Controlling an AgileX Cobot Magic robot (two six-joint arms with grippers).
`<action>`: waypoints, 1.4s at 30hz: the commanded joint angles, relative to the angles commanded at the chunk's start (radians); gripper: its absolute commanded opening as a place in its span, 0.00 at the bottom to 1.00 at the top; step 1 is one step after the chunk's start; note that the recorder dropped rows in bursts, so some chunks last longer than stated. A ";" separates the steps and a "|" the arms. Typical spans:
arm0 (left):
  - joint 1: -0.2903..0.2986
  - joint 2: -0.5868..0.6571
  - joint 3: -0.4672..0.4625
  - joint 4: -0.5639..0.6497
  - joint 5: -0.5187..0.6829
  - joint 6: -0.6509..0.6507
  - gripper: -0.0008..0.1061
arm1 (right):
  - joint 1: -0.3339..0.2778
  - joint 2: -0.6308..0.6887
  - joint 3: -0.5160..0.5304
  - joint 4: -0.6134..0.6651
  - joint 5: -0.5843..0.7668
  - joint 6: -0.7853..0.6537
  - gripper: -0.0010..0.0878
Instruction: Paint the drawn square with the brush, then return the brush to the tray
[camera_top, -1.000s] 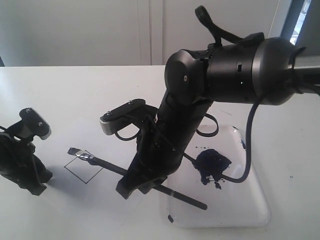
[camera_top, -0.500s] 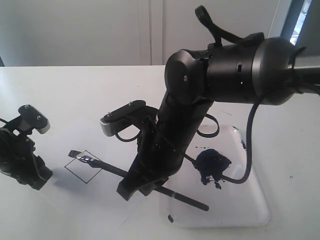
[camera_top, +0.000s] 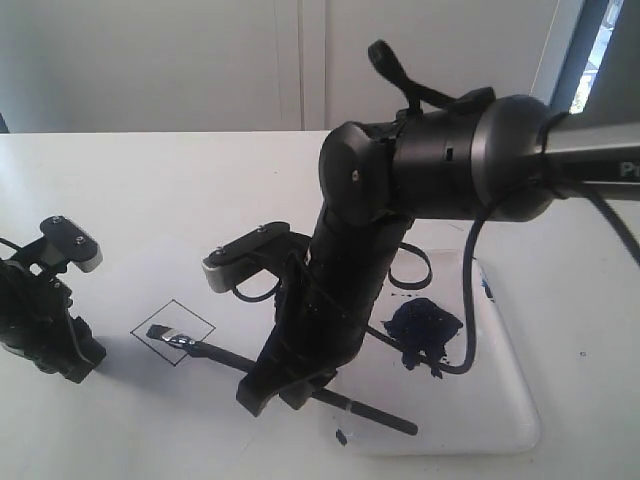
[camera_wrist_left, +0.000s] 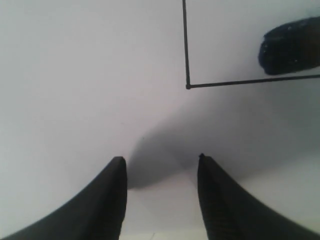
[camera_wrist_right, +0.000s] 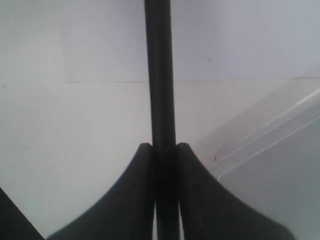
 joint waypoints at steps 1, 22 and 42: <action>0.000 0.000 0.000 0.000 0.000 0.000 0.47 | 0.000 0.002 0.000 0.000 -0.011 0.000 0.01; 0.000 0.000 0.000 0.000 0.002 -0.002 0.47 | 0.039 0.023 -0.038 -0.061 -0.058 0.037 0.01; 0.000 0.000 0.000 0.000 0.000 -0.002 0.47 | 0.039 0.054 -0.038 -0.068 -0.072 0.054 0.01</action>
